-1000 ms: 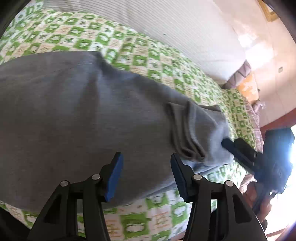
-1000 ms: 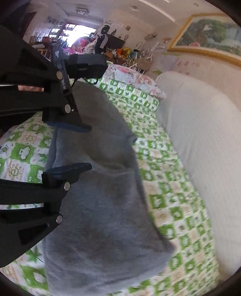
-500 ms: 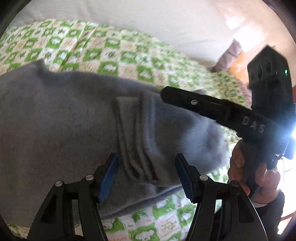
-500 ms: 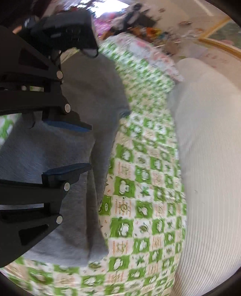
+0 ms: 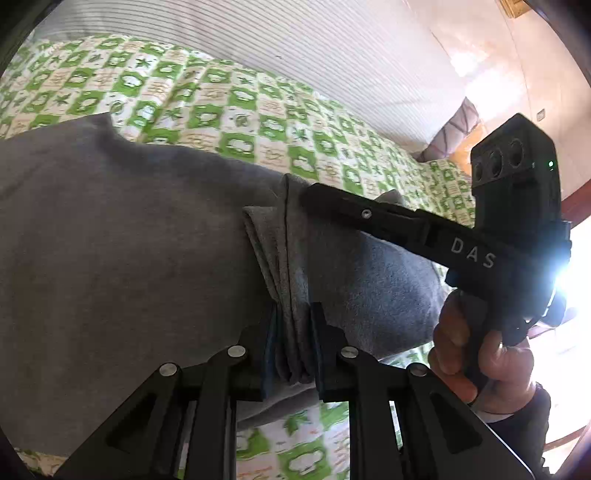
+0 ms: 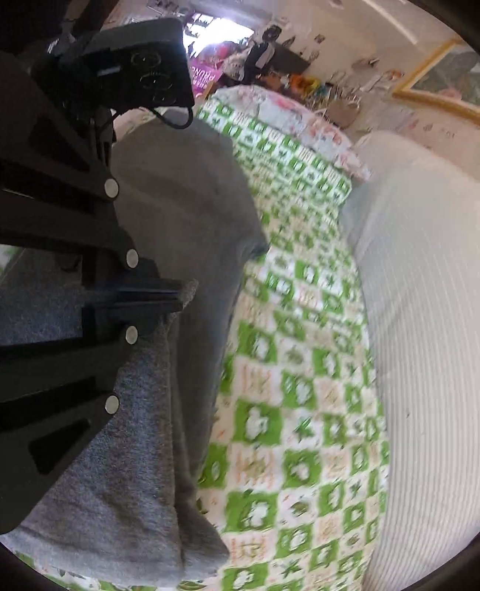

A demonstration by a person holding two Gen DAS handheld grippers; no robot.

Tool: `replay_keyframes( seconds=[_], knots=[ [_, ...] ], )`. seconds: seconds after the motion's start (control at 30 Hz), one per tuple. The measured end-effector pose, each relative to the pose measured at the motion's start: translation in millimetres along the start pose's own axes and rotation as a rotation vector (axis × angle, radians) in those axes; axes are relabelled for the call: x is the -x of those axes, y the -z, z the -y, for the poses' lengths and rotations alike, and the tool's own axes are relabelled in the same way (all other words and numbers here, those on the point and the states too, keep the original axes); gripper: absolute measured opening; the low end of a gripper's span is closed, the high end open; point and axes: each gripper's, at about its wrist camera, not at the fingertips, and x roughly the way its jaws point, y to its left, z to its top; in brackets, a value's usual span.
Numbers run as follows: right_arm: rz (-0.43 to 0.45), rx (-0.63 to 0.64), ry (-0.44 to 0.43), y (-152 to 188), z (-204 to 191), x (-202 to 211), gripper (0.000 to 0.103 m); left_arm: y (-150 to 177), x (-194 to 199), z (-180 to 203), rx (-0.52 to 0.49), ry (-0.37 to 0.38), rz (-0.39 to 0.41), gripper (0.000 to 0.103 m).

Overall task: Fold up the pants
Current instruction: 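Fold the leg end over the pants with the right gripper while the left gripper holds the fold, then grasp the folded grey pants with the left gripper and lift them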

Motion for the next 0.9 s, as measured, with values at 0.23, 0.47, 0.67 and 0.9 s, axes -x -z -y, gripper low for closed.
replay_keyframes(
  seconds=[0.23,0.47,0.67,0.9],
  knots=[
    [-0.043,-0.063,0.048,15.5,12.8,-34.2,0.008,7.4,-7.8,-16.1,0.05,-0.003,-0.046,0.029],
    [-0.001,-0.065,0.022,11.4,-3.6,-8.3,0.009,17.4,21.4,-30.4,0.065,-0.015,-0.004,0.035],
    [-0.007,-0.022,-0.008,8.6,-37.7,-15.4,0.009,27.6,60.8,-54.7,0.104,-0.036,0.064,0.035],
    [-0.065,0.046,-0.035,4.6,-81.8,-47.0,0.025,44.4,114.4,-101.6,0.207,-0.07,0.155,0.035]
  ],
)
